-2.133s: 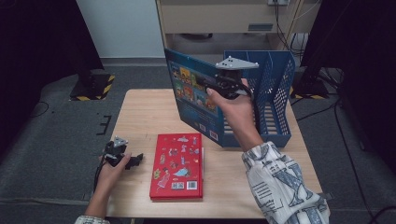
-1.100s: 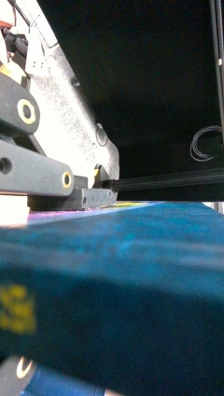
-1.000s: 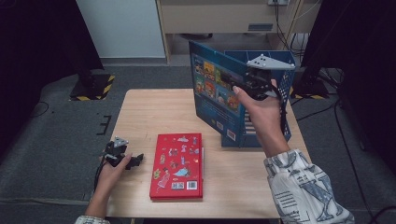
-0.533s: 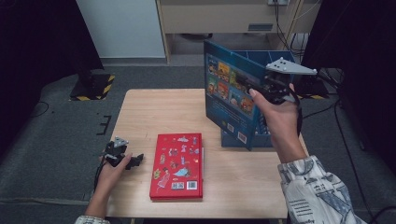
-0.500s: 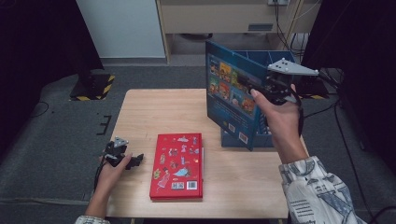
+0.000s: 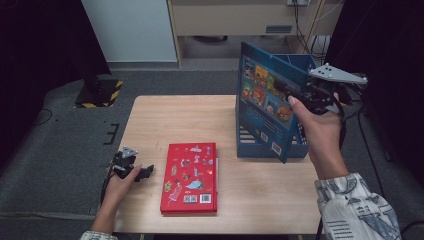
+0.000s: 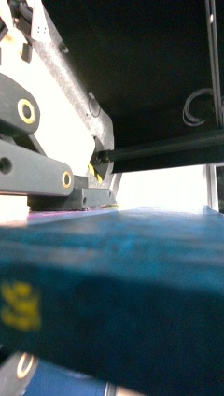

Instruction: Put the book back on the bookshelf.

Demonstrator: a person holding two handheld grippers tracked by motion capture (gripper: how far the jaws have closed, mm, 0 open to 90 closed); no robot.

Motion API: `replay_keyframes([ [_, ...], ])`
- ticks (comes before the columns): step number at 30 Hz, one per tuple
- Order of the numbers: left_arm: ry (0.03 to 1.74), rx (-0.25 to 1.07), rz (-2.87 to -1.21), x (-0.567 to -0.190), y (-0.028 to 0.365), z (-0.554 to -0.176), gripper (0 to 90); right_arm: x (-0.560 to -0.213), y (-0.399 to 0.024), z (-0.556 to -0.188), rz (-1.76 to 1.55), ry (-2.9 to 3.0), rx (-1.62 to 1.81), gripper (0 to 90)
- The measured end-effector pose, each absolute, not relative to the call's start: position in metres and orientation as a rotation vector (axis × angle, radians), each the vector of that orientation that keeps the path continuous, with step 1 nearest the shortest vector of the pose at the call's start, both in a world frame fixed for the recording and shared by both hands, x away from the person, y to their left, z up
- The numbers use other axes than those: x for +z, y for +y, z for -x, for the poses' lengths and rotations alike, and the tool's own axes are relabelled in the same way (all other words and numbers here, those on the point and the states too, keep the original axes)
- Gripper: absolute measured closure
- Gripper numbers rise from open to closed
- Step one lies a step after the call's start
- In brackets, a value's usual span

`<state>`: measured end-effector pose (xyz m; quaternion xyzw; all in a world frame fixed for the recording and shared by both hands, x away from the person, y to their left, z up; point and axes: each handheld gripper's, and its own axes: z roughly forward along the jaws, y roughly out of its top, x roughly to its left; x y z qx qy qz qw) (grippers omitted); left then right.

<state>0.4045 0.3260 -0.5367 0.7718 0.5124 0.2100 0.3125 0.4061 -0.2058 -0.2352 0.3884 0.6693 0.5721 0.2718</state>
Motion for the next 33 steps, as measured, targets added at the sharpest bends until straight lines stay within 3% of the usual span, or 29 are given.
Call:
replay_keyframes([
  [33,1.340,0.549,-2.038,-0.537,0.325,-0.405,0.0,-0.257,-0.188,-0.463,-1.187,1.609,1.452,82.1],
])
